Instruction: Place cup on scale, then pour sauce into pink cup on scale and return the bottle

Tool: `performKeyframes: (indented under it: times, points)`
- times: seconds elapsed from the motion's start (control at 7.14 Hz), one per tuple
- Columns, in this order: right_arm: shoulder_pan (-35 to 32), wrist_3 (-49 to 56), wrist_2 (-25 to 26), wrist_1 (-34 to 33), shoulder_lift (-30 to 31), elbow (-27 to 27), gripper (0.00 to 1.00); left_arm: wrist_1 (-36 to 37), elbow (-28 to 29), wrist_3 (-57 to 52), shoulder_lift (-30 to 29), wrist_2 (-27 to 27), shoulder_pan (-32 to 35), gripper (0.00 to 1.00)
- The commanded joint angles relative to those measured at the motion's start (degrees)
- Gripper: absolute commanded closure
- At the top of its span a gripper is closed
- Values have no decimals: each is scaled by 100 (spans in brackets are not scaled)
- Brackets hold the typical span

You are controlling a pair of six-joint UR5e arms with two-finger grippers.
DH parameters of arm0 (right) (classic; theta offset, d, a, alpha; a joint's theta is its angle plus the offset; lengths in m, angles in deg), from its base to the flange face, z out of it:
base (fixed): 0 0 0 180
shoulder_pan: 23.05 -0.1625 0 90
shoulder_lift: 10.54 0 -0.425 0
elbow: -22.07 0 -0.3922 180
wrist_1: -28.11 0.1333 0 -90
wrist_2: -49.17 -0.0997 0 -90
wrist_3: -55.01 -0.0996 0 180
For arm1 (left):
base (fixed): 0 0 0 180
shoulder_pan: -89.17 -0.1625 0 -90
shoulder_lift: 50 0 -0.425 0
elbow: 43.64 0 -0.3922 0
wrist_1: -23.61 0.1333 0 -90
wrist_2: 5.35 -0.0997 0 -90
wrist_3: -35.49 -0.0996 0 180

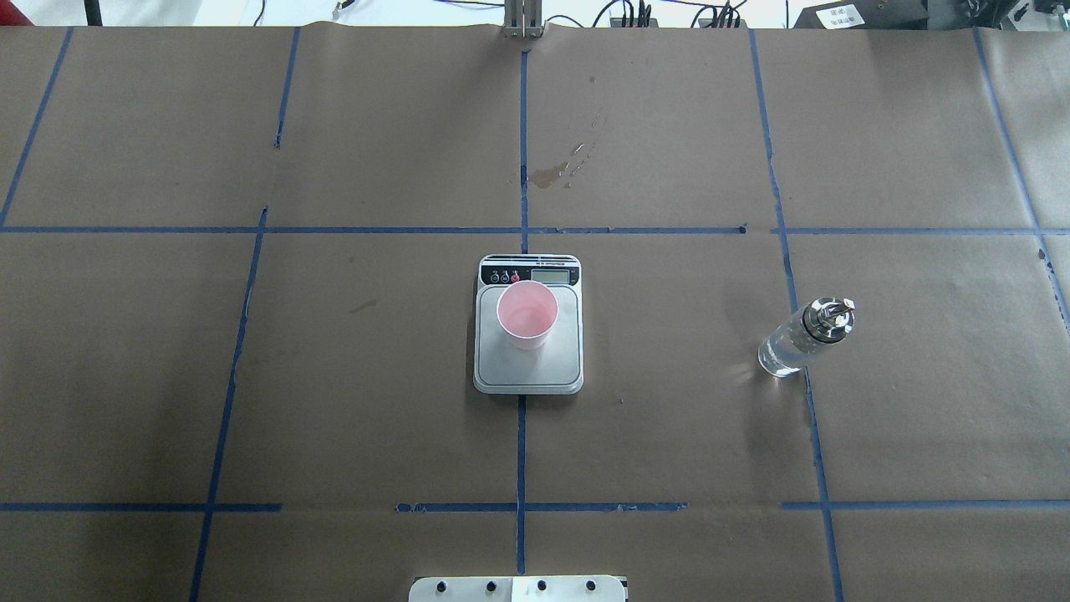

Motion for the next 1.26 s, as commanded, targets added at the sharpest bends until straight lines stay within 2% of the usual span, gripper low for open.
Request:
performKeyframes:
  times: [0.0, 0.28, 1.12]
  points:
    - [33, 158, 233, -22, 224, -253, 0, 17, -145, 0, 6, 22, 0, 0]
    - [34, 150, 225, 57, 532, -456, 0, 8, -111, 0, 24, 48, 0, 0]
    - [-10, 133, 155, 48, 691, -501, 0, 289, -313, -349, 199, 48, 26, 0]
